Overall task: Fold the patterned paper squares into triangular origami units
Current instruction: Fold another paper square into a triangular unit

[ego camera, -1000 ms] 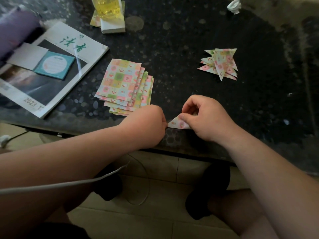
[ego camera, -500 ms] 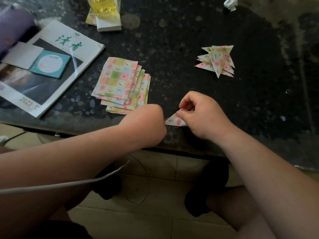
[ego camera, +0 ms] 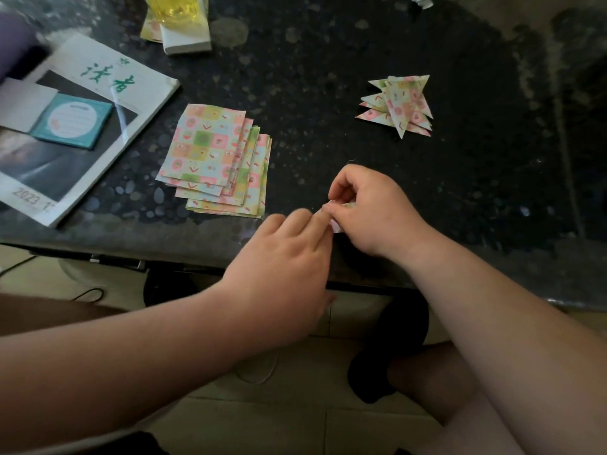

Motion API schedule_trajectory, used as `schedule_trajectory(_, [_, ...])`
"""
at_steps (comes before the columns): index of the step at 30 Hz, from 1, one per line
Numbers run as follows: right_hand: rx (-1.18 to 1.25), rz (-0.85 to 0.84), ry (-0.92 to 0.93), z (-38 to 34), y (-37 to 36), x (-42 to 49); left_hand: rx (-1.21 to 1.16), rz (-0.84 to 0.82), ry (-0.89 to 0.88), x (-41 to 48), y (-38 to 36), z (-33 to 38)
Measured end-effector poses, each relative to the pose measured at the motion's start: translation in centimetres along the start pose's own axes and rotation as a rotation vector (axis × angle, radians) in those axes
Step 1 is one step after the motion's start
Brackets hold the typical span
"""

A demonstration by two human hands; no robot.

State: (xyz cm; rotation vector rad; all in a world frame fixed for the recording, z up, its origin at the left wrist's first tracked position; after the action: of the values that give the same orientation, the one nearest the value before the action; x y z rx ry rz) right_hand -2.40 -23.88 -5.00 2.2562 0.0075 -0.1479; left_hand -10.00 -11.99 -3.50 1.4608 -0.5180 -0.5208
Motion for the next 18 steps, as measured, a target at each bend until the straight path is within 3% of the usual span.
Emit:
schedule_trajectory(7, [-0.014, 0.005, 0.026, 0.0, -0.1, 0.1, -0.005, -0.106, 0.015, -0.1, -0.7, 0.3])
schedule_trajectory(18, [-0.095, -0.08, 0.003, 0.9, 1.3, 0.8, 0.043, -0.051, 0.037, 0.1, -0.9, 0.9])
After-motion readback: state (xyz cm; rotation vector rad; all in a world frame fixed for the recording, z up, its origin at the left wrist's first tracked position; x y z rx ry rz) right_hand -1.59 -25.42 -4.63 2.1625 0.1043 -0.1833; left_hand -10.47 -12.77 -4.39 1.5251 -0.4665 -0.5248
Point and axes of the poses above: each hand's wrist, its own x-axis towards the middle knuckle, its own y-axis out of the back of the hand, z = x × y, the point moved 7 cm from there along x, towards the middle knuckle, and after that the axes turned 11 degrees about z, right-handed, at the moved point
